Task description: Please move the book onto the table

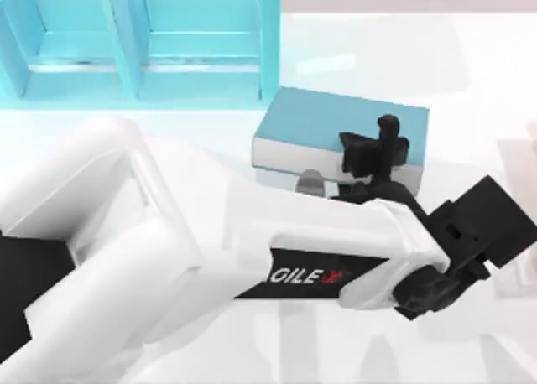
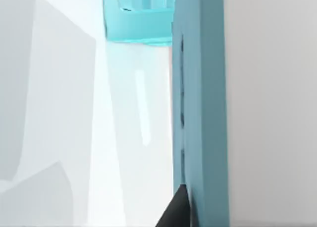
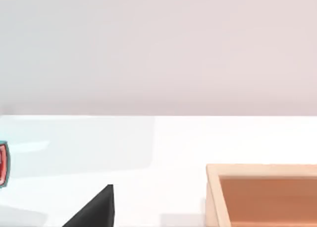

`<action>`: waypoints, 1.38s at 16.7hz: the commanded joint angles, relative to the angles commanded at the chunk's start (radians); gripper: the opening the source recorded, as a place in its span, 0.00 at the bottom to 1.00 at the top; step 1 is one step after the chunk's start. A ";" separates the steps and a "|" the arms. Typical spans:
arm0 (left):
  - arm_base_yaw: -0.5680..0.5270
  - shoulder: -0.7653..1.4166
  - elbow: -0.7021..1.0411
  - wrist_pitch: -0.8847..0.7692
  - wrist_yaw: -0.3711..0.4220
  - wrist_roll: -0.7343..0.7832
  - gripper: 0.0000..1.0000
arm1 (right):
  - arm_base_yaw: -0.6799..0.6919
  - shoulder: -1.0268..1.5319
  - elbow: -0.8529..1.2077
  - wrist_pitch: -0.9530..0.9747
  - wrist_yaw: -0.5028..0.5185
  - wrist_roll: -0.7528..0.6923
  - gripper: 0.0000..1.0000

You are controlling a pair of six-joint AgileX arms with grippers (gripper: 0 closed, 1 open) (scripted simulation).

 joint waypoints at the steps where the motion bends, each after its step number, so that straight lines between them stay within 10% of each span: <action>1: -0.007 0.011 0.013 -0.002 -0.013 -0.027 0.00 | 0.000 0.000 0.000 0.000 0.000 0.000 1.00; 23: -0.018 0.076 -0.015 0.058 -0.023 -0.075 0.00 | 0.000 0.000 0.000 0.000 0.000 0.000 1.00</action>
